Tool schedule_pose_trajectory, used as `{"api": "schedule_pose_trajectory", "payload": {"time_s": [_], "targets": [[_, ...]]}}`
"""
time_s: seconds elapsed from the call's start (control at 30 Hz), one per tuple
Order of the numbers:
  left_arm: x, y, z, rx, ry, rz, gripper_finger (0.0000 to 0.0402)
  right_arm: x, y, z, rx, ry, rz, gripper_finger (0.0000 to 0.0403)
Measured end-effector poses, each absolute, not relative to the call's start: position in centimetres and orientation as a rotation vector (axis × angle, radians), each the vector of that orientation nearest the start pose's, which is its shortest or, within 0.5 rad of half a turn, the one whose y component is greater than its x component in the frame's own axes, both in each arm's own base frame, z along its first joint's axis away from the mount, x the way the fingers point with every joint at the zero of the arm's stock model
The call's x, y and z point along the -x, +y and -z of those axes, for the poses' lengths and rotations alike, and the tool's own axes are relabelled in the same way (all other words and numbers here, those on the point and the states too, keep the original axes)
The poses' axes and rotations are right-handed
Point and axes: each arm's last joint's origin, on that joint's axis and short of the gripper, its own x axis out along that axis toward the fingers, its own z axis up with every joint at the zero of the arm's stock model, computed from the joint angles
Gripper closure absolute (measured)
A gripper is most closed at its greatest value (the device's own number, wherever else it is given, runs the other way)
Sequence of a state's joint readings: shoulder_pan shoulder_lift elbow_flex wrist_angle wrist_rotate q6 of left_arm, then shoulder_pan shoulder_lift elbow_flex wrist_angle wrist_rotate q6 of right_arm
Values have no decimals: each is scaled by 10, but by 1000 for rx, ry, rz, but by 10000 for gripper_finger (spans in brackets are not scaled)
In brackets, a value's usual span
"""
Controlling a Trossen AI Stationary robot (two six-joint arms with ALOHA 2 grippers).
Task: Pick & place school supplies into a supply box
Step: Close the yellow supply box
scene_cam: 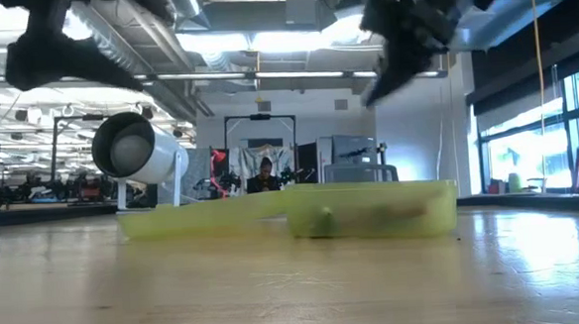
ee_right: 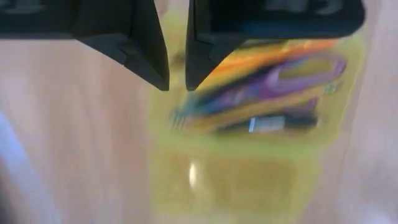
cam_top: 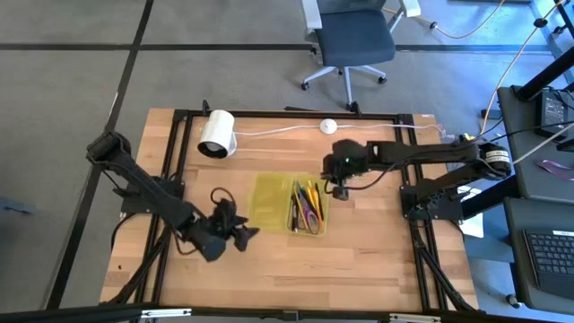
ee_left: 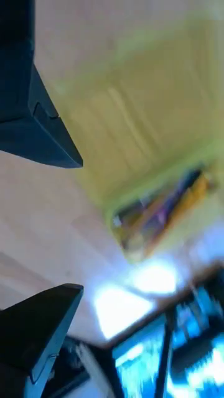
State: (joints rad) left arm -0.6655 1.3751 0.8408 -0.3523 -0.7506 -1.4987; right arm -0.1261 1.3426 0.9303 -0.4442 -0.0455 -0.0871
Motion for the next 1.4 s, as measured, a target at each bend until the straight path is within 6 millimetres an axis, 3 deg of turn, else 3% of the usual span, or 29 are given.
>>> {"api": "schedule_pose_trajectory", "payload": {"time_s": [0.17,0.3,0.4,0.6,0.77,0.93,1.1,1.4], "targets": [[-240,-175,-201,841,382,-442,90,-283,-48,-265,128,731,41,344],[-257,-189,-175,876,359,-419,90,-282,-64,-255,198,820,41,314],[-266,-197,-159,899,337,-395,90,-280,-78,-243,215,901,44,257],[-284,-209,-140,912,382,-383,90,-288,-104,-214,330,987,11,105],[-295,-204,-130,915,419,-453,90,-296,-125,-185,370,1048,-6,34],[-298,-188,-120,904,528,-541,90,-297,-138,-157,390,1135,-56,14],[-296,-174,-115,888,586,-638,91,-299,-138,-145,377,1169,-79,12],[-296,-162,-113,865,645,-698,91,-308,-112,-143,303,1121,-209,12]]}}
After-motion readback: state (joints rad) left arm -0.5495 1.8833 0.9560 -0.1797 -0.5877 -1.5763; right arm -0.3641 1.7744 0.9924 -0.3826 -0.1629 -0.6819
